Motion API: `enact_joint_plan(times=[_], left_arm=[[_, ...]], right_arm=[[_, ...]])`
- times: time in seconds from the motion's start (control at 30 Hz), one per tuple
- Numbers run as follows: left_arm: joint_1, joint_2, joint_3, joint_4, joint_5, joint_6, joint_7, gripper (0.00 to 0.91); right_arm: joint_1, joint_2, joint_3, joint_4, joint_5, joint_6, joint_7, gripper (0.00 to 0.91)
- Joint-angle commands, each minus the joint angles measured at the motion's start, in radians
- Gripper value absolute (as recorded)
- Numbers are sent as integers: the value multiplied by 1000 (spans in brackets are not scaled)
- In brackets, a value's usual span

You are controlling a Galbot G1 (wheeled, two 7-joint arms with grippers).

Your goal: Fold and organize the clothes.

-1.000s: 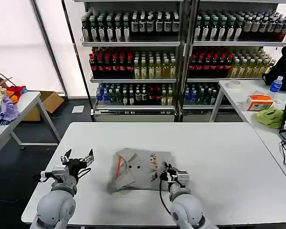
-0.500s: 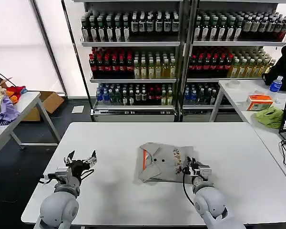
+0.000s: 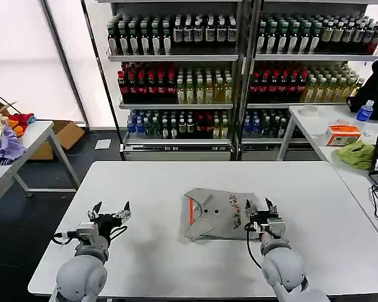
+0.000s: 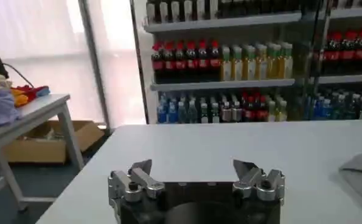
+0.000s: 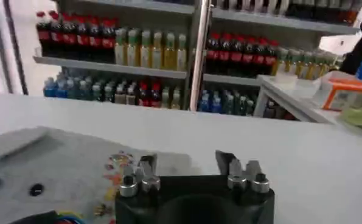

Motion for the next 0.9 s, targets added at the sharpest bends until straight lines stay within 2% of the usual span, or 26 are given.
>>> enact_joint_plan(times=[0.03,0.13,0.37,0.43,0.7,0.9], left_arm=[[10,-5,0,-4,4,-2,2,907],[16,-1,-5,-7,3,-4,3,907],[22,-4,5,-5,6,-6,5,907],[23,-4,5,-7,7,-6,5,907],[46,3,-4,-12,9,-9,10,907],[41,11,-3,-17,8,-5,18,907]], right_arm=[[-105,-16,-64,228,161,-84,50,907],[-129,-22,-63,231,223,-91,79,907],[-124,8,-54,134,223,-60,76,907],[-110,23,-50,112,267,-73,92,907],[-110,66,-18,60,264,-55,123,907],[-131,66,-4,74,238,-58,128,907]])
